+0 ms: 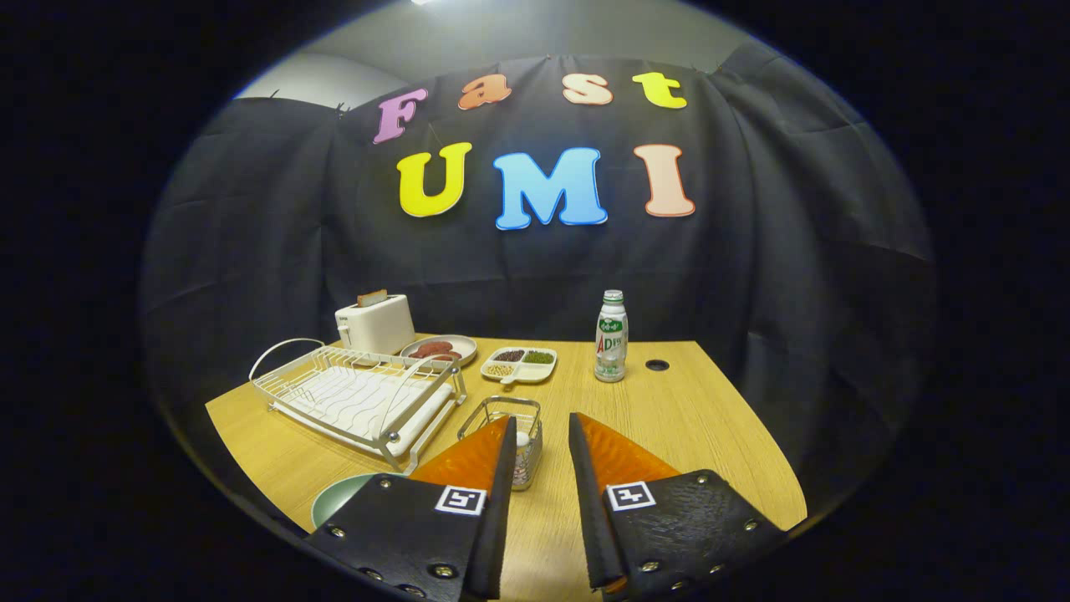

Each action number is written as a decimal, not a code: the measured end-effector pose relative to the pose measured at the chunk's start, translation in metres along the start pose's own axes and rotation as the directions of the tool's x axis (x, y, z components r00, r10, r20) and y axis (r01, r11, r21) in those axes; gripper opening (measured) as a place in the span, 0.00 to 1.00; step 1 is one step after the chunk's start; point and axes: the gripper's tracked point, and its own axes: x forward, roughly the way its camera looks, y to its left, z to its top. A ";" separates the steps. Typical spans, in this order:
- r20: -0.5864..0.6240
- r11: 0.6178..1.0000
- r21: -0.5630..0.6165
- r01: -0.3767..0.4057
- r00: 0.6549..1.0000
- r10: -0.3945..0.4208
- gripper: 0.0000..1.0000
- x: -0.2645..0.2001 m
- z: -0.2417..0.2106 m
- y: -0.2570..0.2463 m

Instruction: Take the plate from the dish rack, then take the spoon from the basket and place it into the plate.

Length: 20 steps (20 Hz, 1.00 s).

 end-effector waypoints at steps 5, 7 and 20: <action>0.064 0.999 0.011 -0.053 0.997 0.052 0.38 0.026 -0.012 0.014; 0.070 0.998 0.014 -0.061 0.996 0.060 0.38 0.036 -0.021 0.017; 0.077 0.996 0.060 -0.067 0.995 0.062 0.21 0.094 -0.042 0.025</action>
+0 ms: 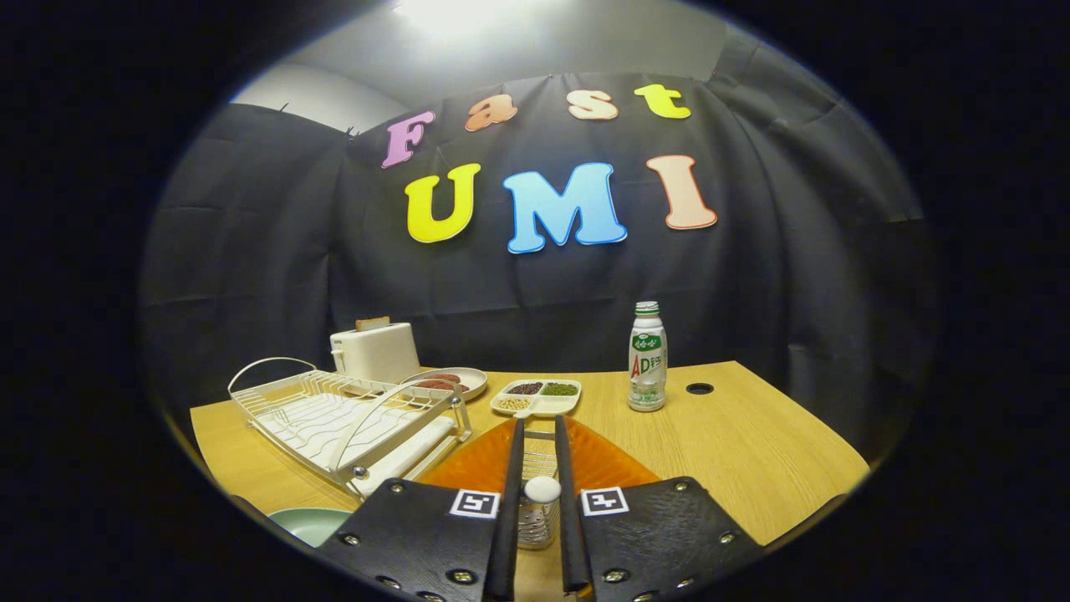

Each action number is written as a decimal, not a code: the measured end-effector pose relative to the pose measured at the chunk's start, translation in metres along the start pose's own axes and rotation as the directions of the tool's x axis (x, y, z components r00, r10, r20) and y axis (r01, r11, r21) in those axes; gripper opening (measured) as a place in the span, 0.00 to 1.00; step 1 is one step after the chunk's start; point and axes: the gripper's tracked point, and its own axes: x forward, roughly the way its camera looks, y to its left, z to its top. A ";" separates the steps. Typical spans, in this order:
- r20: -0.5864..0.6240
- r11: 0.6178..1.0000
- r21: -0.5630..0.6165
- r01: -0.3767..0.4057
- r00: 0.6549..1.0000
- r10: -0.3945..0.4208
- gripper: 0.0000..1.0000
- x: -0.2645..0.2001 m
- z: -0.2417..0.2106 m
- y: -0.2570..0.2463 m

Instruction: Take the plate from the dish rack, then take the spoon from the basket and place it into the plate.

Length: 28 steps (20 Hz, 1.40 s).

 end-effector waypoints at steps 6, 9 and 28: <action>-0.092 1.000 -0.017 0.024 0.995 -0.025 0.10 -0.006 0.003 0.009; -0.094 0.999 -0.028 0.037 0.995 -0.040 0.10 -0.008 0.017 0.010; 0.016 0.981 -0.145 0.133 0.991 -0.132 0.10 -0.072 0.162 0.009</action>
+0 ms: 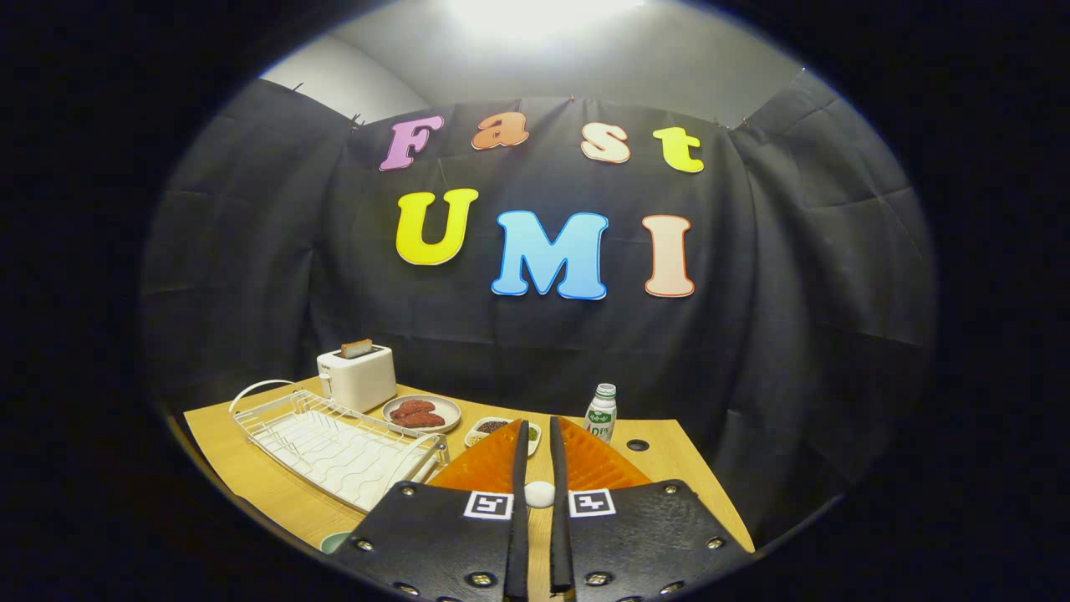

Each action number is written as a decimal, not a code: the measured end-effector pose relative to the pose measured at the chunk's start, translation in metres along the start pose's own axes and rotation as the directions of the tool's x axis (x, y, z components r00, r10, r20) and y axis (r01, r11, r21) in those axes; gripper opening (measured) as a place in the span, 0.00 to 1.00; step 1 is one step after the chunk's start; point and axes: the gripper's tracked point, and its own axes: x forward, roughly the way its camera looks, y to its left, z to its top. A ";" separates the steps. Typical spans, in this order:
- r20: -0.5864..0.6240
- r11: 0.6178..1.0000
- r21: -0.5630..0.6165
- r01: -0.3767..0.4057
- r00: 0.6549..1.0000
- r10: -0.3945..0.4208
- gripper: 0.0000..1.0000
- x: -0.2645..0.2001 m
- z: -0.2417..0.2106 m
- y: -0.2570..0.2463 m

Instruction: Take the plate from the dish rack, then take the spoon from the basket and place it into the plate.

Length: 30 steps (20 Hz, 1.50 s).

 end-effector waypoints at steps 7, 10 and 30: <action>0.029 0.994 -0.089 0.058 0.998 -0.056 0.10 -0.040 0.029 0.011; 0.014 0.994 -0.107 0.025 1.000 -0.024 0.10 -0.050 0.024 0.028; -0.329 0.934 -0.006 -0.358 0.882 0.337 0.10 -0.050 -0.104 0.155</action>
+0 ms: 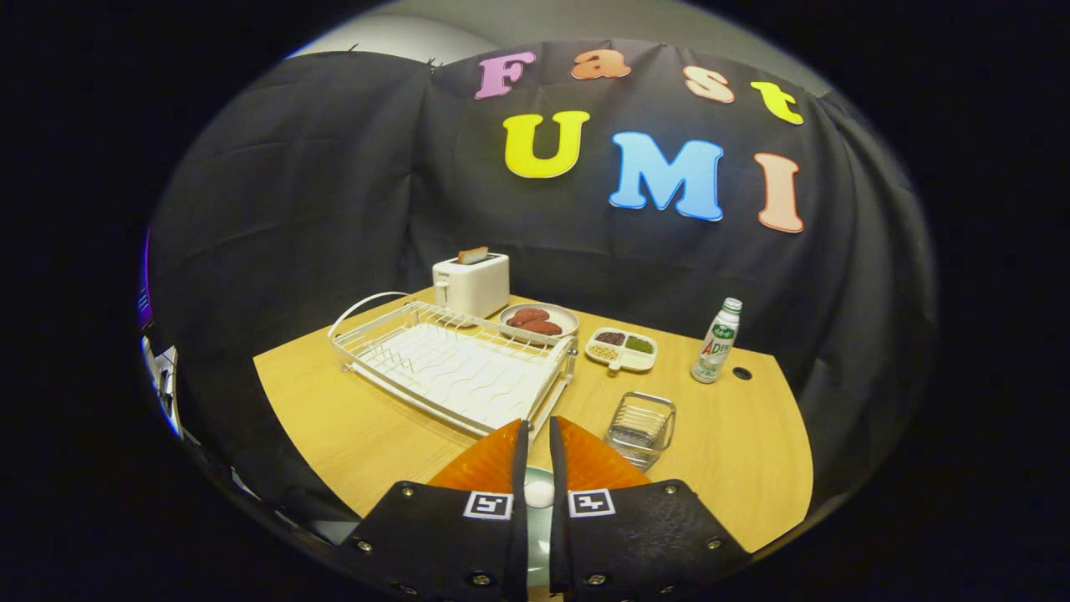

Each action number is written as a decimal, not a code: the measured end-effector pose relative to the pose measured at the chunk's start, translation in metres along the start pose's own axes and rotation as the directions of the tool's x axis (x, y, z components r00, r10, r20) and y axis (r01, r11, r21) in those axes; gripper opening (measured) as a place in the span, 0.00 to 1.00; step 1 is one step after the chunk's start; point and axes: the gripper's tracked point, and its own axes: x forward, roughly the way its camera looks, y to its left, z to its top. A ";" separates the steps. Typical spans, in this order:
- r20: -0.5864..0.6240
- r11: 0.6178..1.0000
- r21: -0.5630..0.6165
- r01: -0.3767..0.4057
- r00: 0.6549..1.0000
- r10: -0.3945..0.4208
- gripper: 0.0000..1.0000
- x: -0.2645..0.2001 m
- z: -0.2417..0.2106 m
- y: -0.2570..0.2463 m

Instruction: Take the plate from the dish rack, then take the spoon from the basket and place it into the plate.

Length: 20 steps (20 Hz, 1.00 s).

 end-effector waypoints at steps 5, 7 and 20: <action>-0.066 0.994 -0.015 -0.108 0.992 0.107 0.10 0.019 -0.014 0.030; -0.074 0.989 -0.029 -0.142 0.987 0.140 0.10 0.023 -0.016 0.041; -0.100 0.989 -0.019 -0.147 0.985 0.144 0.19 0.036 -0.009 0.033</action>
